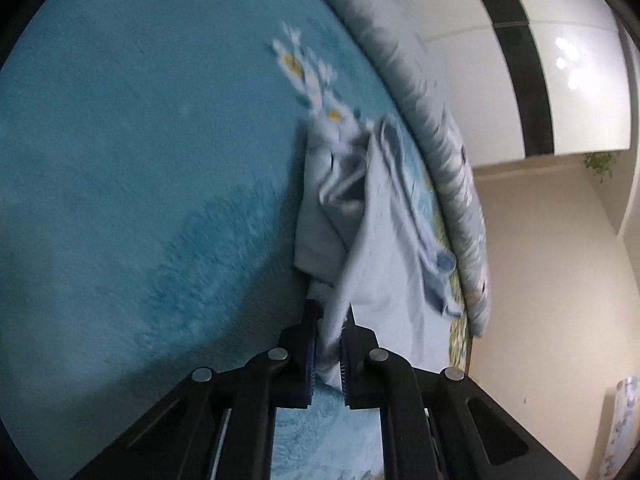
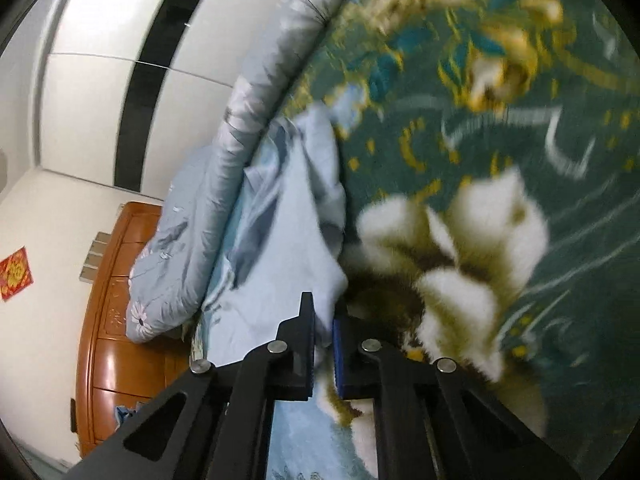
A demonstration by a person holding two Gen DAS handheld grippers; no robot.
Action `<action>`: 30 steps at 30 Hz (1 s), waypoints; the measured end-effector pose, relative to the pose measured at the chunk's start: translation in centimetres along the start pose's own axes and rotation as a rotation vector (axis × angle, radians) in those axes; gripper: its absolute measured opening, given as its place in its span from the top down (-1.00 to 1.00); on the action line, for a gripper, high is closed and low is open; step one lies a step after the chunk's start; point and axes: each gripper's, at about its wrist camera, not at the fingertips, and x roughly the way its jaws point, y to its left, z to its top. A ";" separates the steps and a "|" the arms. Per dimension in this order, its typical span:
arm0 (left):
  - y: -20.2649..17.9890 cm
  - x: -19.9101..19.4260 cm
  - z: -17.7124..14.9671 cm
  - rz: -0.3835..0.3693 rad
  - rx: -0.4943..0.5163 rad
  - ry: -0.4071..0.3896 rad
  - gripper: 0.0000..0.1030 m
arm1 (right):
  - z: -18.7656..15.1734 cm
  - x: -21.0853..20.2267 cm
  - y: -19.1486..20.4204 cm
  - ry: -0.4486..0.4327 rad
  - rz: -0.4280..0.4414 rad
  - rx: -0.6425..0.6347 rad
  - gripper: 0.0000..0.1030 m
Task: Fold clothes
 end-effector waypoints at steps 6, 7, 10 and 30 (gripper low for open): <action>-0.6 -2.2 -1.5 0.014 0.072 0.000 0.85 | -1.2 -1.8 0.7 0.017 0.004 -0.074 0.87; -0.5 -2.7 -1.9 0.009 0.071 0.003 0.85 | -1.4 -2.1 0.6 0.016 0.010 -0.069 0.87; 0.2 -5.0 -3.8 -0.006 0.095 0.014 0.85 | -2.6 -3.9 0.2 0.014 0.034 -0.052 0.87; 3.9 -9.8 -9.3 0.000 0.202 0.123 0.71 | -9.7 -10.5 -3.6 0.074 0.017 -0.045 0.80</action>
